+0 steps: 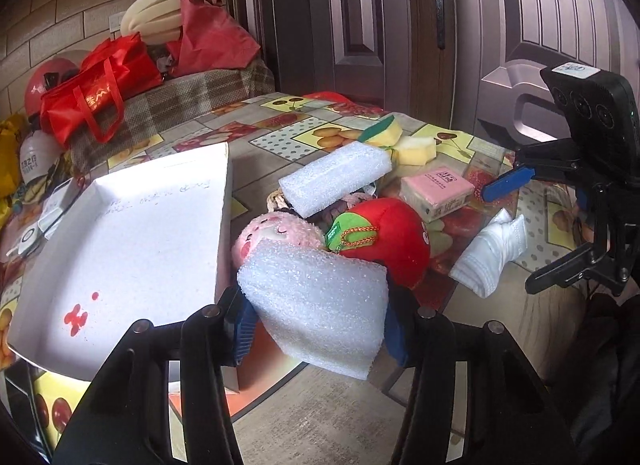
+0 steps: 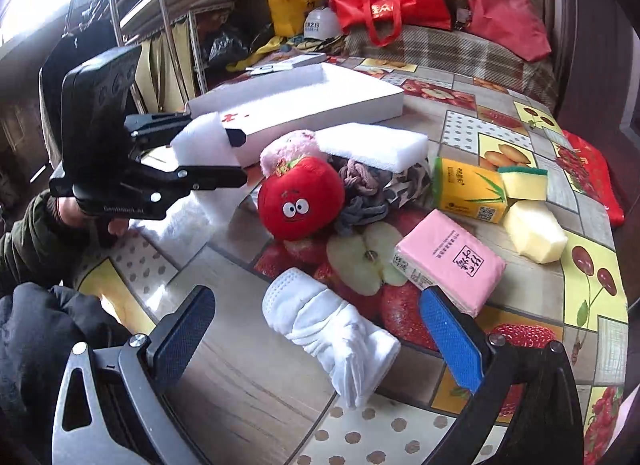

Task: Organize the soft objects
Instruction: 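Grasp the white foam block with the left tool while the right tool grasps the rolled white sock, then carry the foam block and sock with both tools over the white box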

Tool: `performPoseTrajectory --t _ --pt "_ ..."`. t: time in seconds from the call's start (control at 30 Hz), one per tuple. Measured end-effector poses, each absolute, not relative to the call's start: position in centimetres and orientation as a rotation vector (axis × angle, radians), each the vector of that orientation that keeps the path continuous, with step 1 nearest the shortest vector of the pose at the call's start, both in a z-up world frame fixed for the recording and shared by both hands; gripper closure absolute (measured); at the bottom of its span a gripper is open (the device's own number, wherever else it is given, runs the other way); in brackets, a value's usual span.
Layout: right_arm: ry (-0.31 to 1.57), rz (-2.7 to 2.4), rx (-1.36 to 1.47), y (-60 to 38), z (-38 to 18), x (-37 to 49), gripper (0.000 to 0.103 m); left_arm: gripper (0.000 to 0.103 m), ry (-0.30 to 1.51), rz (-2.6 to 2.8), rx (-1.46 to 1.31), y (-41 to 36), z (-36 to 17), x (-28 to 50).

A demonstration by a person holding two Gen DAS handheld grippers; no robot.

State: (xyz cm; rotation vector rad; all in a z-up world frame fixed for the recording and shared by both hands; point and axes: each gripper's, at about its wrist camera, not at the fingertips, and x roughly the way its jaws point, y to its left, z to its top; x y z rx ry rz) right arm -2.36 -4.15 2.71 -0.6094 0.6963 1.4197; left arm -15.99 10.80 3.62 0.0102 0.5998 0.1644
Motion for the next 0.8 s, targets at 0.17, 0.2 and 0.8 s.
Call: performPoseTrajectory --t 0.17,0.2,0.8 --pt "0.775 1.380 -0.747 -2.9 -0.2 -2.2 0.037 0.051 0.582 0.168 -0.004 11.0 3.9 -16.3" --pt "0.747 1.377 -0.762 -2.9 -0.2 -2.5 0.040 0.051 0.575 0.174 -0.006 11.1 3.9 -16.4" --pt "0.358 1.274 -0.198 -1.8 6.4 -4.2 0.071 0.051 0.336 0.615 -0.124 14.3 5.5 -21.9"
